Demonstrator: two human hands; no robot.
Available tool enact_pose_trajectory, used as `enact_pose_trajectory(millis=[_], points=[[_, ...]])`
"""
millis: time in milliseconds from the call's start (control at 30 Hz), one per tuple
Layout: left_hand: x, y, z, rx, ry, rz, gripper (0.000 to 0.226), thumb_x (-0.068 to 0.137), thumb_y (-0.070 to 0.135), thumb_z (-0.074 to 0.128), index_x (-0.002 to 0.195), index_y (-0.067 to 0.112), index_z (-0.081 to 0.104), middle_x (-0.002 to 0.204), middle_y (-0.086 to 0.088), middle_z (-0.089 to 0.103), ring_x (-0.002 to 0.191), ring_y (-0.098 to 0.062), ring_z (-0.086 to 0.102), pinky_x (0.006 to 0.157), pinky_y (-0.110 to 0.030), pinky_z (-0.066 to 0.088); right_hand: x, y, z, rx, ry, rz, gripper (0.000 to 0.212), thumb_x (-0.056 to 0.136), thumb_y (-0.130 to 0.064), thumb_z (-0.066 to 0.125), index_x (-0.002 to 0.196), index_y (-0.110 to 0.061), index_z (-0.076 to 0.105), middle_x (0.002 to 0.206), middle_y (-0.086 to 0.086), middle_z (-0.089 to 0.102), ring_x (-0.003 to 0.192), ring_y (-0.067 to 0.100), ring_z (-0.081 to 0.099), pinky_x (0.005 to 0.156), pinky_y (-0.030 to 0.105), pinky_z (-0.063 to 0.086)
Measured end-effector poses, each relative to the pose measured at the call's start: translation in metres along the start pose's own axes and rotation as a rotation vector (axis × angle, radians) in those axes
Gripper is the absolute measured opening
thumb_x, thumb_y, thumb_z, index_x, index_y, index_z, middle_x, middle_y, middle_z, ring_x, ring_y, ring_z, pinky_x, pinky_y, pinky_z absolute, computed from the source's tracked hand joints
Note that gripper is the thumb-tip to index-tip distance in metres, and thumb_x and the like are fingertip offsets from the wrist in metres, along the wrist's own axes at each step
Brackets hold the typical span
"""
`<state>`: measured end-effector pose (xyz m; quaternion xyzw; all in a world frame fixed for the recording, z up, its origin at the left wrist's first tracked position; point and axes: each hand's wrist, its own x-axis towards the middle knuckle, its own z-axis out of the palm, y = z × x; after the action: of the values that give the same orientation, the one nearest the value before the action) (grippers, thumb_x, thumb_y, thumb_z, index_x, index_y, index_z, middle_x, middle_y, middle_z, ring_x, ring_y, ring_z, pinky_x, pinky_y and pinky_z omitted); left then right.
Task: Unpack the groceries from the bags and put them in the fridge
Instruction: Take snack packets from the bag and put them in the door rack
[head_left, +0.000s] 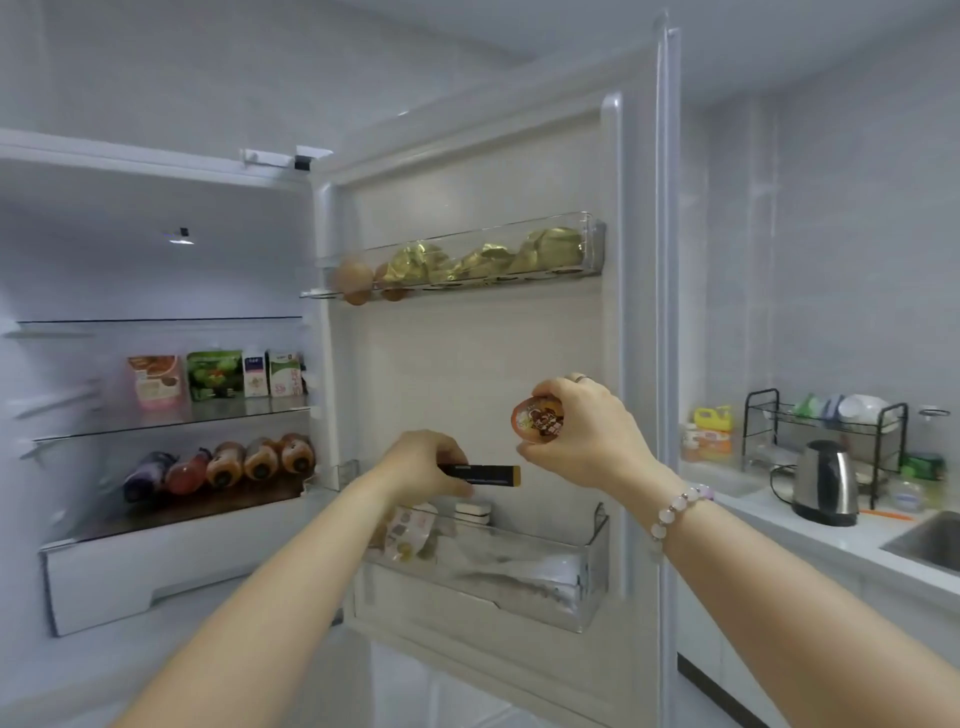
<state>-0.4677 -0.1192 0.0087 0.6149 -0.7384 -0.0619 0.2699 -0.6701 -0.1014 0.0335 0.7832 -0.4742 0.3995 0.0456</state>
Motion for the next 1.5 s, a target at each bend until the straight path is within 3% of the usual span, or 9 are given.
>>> enact_pose_trajectory(millis=[233, 400, 500, 733, 867, 1033, 1133, 1200, 1500], points=[[0.042, 0.022, 0.034, 0.167, -0.323, 0.012, 0.019, 0.076, 0.029, 0.073, 0.093, 0.022, 0.070, 0.081, 0.011, 0.059, 0.077, -0.008, 0.052, 0.060, -0.015, 0.038, 0.029, 0.008, 0.012, 0.032, -0.011, -0.033, 0.058, 0.073, -0.032, 0.075, 0.125, -0.019, 0.052, 0.116, -0.001, 0.050, 0.105, 0.019, 0.053, 0.084, 0.027, 0.046], [0.062, 0.037, 0.077, 0.340, -0.554, -0.011, 0.038, 0.079, 0.032, 0.070, 0.111, 0.011, 0.065, 0.108, -0.005, 0.064, 0.096, -0.022, 0.059, 0.087, -0.033, 0.051, 0.031, 0.018, 0.032, 0.090, -0.007, -0.025, 0.055, 0.072, -0.027, 0.074, 0.123, -0.018, 0.054, 0.109, -0.004, 0.046, 0.098, 0.017, 0.053, 0.076, 0.022, 0.044], [0.068, 0.034, 0.087, 0.316, -0.594, -0.023, 0.041, 0.077, 0.028, 0.070, 0.113, 0.011, 0.061, 0.103, -0.005, 0.063, 0.090, -0.022, 0.058, 0.081, -0.034, 0.052, 0.025, 0.024, 0.041, 0.098, -0.031, -0.030, 0.053, 0.072, -0.027, 0.074, 0.121, -0.018, 0.055, 0.112, -0.003, 0.047, 0.098, 0.018, 0.055, 0.079, 0.025, 0.048], [0.069, 0.023, 0.087, 0.278, -0.626, -0.049, 0.046, 0.077, 0.033, 0.069, 0.118, 0.013, 0.062, 0.118, -0.002, 0.064, 0.105, -0.021, 0.060, 0.096, -0.035, 0.048, 0.029, 0.029, 0.054, 0.159, -0.068, -0.024, 0.054, 0.072, -0.025, 0.074, 0.121, -0.015, 0.055, 0.112, -0.001, 0.046, 0.098, 0.020, 0.055, 0.081, 0.029, 0.051], [0.064, 0.023, 0.057, 0.130, -0.640, -0.050, 0.040, 0.076, 0.032, 0.071, 0.112, 0.020, 0.061, 0.110, 0.002, 0.060, 0.105, -0.014, 0.053, 0.088, -0.016, 0.042, 0.034, 0.030, 0.061, 0.220, -0.102, -0.017, 0.056, 0.073, -0.024, 0.074, 0.124, -0.014, 0.053, 0.114, 0.000, 0.046, 0.102, 0.020, 0.054, 0.086, 0.029, 0.049], [0.057, -0.005, -0.024, 0.010, -0.380, -0.139, 0.027, 0.086, 0.007, 0.061, 0.104, 0.026, 0.068, 0.099, 0.015, 0.067, 0.099, -0.002, 0.059, 0.106, -0.028, 0.037, 0.046, 0.019, 0.073, 0.256, -0.134, 0.008, 0.066, 0.075, -0.035, 0.076, 0.131, -0.017, 0.046, 0.124, 0.001, 0.047, 0.111, 0.019, 0.051, 0.092, 0.029, 0.046], [0.047, -0.014, -0.050, -0.122, -0.239, -0.220, 0.024, 0.092, 0.015, 0.057, 0.115, 0.019, 0.062, 0.104, 0.009, 0.066, 0.099, -0.003, 0.062, 0.093, -0.024, 0.046, 0.049, 0.005, 0.085, 0.279, -0.220, 0.008, 0.074, 0.075, -0.037, 0.076, 0.136, -0.020, 0.038, 0.127, 0.003, 0.047, 0.112, 0.020, 0.050, 0.090, 0.029, 0.047], [0.040, -0.011, -0.054, -0.175, -0.304, -0.233, 0.028, 0.090, 0.025, 0.061, 0.117, 0.020, 0.060, 0.109, 0.007, 0.065, 0.103, -0.006, 0.061, 0.089, -0.025, 0.049, 0.049, -0.007, 0.095, 0.281, -0.265, -0.012, 0.080, 0.075, -0.034, 0.076, 0.139, -0.020, 0.031, 0.122, 0.003, 0.051, 0.110, 0.020, 0.051, 0.083, 0.026, 0.045], [0.041, -0.018, -0.041, 0.027, -0.291, -0.245, 0.038, 0.083, 0.038, 0.066, 0.115, 0.017, 0.065, 0.094, 0.008, 0.065, 0.090, -0.005, 0.060, 0.075, -0.019, 0.050, 0.053, -0.025, 0.122, 0.270, -0.284, -0.067, 0.093, 0.071, -0.020, 0.076, 0.144, -0.018, 0.019, 0.096, -0.004, 0.063, 0.093, 0.018, 0.060, 0.078, 0.029, 0.052]])
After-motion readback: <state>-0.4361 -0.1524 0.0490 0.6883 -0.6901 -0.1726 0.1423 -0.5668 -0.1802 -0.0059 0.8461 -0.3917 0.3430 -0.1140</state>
